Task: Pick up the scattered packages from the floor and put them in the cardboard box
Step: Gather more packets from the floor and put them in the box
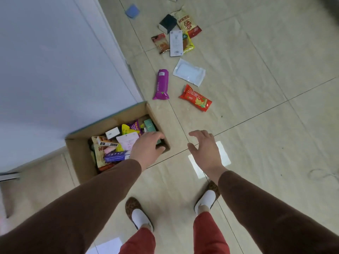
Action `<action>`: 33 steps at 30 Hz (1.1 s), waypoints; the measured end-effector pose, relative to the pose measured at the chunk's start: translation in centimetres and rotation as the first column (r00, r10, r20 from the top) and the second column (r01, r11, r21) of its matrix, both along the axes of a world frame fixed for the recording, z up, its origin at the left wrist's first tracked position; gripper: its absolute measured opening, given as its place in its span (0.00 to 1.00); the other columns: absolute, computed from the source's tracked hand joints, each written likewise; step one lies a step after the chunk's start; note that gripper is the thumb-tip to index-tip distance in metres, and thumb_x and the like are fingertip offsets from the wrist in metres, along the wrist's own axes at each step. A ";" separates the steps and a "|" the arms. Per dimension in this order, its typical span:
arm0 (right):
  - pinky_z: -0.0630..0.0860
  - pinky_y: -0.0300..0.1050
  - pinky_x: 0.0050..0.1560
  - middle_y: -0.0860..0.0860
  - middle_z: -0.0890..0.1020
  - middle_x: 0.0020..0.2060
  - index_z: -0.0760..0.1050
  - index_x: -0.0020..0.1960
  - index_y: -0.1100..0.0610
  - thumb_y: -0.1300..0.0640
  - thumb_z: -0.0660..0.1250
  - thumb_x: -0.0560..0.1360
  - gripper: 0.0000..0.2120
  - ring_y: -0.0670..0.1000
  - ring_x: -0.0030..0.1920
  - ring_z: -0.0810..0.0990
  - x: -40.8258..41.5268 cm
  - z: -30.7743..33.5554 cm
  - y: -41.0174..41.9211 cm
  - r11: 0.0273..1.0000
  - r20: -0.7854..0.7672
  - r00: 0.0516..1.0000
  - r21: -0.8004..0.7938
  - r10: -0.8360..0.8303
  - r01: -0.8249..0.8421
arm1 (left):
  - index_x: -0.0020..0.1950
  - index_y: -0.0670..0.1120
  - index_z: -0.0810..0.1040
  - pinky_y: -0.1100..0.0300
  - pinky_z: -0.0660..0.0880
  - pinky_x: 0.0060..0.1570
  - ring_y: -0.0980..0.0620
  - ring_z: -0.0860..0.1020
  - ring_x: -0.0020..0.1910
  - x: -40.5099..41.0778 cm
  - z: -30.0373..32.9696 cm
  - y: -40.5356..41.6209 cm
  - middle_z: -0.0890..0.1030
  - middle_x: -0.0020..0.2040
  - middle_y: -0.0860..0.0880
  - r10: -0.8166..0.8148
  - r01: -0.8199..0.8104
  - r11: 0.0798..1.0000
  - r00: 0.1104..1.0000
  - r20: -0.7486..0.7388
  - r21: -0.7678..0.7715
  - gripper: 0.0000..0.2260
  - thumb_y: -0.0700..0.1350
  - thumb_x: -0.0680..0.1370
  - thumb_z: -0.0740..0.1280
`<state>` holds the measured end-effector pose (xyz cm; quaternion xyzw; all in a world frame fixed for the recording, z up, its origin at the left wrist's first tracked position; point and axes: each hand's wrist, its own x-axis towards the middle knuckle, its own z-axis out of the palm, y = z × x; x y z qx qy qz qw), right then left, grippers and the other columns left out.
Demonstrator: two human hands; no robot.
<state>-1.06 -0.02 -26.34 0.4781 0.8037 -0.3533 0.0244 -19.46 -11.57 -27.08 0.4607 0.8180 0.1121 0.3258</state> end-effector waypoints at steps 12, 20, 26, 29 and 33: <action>0.71 0.44 0.59 0.51 0.77 0.64 0.75 0.68 0.53 0.57 0.68 0.79 0.18 0.54 0.66 0.71 10.9 -0.1 19.5 0.998 0.025 0.998 -0.032 -0.057 0.058 | 0.63 0.49 0.77 0.49 0.74 0.62 0.49 0.76 0.62 10.3 -0.2 19.7 0.80 0.61 0.50 0.067 -0.067 0.998 0.996 0.061 0.003 0.15 0.47 0.77 0.70; 0.70 0.41 0.59 0.50 0.77 0.63 0.75 0.68 0.53 0.58 0.68 0.78 0.19 0.53 0.65 0.72 6.8 -0.4 30.9 0.999 -0.007 1.000 -0.035 -0.016 0.016 | 0.63 0.48 0.77 0.49 0.74 0.60 0.47 0.76 0.60 7.5 -1.5 30.5 0.81 0.60 0.49 0.097 -0.097 0.995 0.995 0.014 0.008 0.16 0.47 0.76 0.70; 0.74 0.49 0.65 0.51 0.76 0.63 0.71 0.71 0.53 0.58 0.70 0.77 0.23 0.53 0.65 0.74 2.6 -0.7 40.1 0.997 0.003 0.999 -0.067 -0.042 0.042 | 0.60 0.49 0.78 0.48 0.76 0.58 0.49 0.78 0.58 3.8 -2.2 38.7 0.82 0.57 0.50 0.206 -0.207 0.978 0.977 0.061 0.006 0.14 0.48 0.76 0.71; 0.74 0.49 0.65 0.51 0.75 0.65 0.70 0.72 0.53 0.57 0.69 0.77 0.24 0.53 0.66 0.73 0.5 -0.9 44.3 0.994 0.004 0.999 -0.097 -0.047 0.047 | 0.62 0.50 0.76 0.48 0.77 0.57 0.49 0.78 0.57 2.0 -2.4 42.4 0.81 0.56 0.51 0.212 -0.211 0.977 0.976 0.055 -0.028 0.14 0.49 0.77 0.70; 0.74 0.49 0.63 0.51 0.75 0.64 0.71 0.72 0.53 0.57 0.69 0.77 0.23 0.53 0.65 0.73 -2.0 -1.5 50.2 0.995 0.014 1.000 -0.095 -0.003 0.004 | 0.63 0.50 0.76 0.48 0.76 0.56 0.49 0.77 0.56 -0.3 -3.0 47.7 0.80 0.55 0.51 0.235 -0.232 0.971 0.972 0.032 -0.059 0.15 0.49 0.76 0.69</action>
